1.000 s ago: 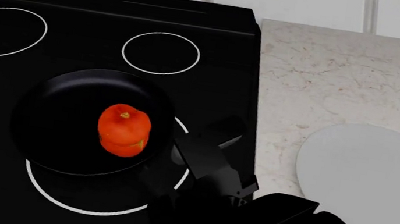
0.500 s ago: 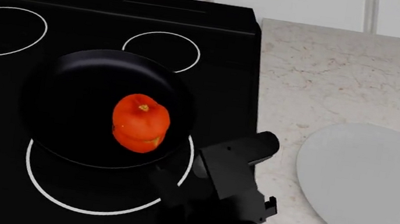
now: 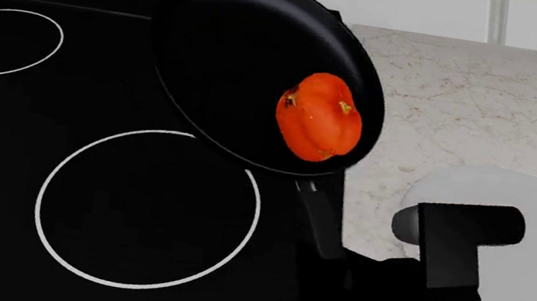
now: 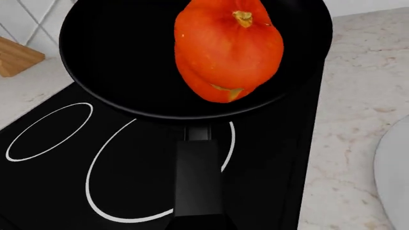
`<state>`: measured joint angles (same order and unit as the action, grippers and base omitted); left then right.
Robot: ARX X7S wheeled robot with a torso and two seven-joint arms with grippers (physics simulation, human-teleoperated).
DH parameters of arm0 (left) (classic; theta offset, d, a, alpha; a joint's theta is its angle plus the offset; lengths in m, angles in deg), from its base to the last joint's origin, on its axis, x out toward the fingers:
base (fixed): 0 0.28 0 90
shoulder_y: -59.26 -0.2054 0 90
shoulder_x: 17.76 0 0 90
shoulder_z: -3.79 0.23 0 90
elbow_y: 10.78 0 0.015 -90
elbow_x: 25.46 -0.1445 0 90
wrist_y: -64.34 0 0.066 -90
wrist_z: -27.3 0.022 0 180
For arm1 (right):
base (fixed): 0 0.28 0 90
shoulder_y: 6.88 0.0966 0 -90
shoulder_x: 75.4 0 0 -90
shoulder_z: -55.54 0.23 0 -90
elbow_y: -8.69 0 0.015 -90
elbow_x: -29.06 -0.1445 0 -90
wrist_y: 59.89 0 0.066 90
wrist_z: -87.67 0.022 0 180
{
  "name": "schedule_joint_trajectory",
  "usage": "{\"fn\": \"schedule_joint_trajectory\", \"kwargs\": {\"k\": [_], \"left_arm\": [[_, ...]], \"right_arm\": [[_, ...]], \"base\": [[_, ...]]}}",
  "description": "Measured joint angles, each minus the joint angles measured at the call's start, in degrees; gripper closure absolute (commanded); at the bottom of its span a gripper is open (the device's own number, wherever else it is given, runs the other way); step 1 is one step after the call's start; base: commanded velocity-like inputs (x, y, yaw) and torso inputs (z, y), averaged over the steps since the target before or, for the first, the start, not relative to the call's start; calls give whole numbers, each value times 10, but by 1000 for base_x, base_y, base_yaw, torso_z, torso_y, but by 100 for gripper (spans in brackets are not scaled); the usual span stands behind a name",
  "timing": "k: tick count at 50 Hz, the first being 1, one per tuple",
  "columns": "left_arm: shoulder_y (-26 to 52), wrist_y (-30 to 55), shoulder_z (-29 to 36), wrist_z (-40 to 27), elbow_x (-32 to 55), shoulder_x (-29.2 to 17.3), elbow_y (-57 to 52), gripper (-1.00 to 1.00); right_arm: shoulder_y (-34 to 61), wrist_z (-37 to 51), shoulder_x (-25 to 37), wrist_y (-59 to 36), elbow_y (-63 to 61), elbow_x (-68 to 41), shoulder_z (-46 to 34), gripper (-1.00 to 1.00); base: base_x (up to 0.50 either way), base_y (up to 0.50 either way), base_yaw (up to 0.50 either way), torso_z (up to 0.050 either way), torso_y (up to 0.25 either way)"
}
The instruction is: Pick up the pan and dump the vegetables in it onto the plate. Then return the pan to the stove.
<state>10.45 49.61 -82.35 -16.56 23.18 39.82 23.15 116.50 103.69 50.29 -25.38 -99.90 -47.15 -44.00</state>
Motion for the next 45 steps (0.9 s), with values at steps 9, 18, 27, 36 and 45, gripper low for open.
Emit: {"fn": "schedule_joint_trajectory", "kwargs": {"k": [9, 18, 27, 36, 45], "left_arm": [[-6, -14, 3, -10, -4, -10, -8, -100], [18, -25, 8, -82, 84, -39, -26, -100], [47, -30, 46, -137, 143, -51, -28, -100], [54, -41, 88, -149, 148, -51, -18, -100], [74, -43, 112, -163, 174, -37, -16, -100]], "right_arm": [[-34, 19, 14, 13, 31, -3, 37, 100], [-66, -21, 9, 46, 110, 12, 73, 100], [-92, -129, -20, 112, 229, 4, 132, 100], [-98, -195, -43, 158, 268, 14, 172, 100], [-74, -241, -68, 177, 300, 55, 160, 100]], "base": [[0, 0, 0, 1, 5], [0, 0, 0, 2, 6], [0, 0, 0, 1, 4], [-1, 0, 0, 1, 4], [0, 2, 2, 0, 2]]}}
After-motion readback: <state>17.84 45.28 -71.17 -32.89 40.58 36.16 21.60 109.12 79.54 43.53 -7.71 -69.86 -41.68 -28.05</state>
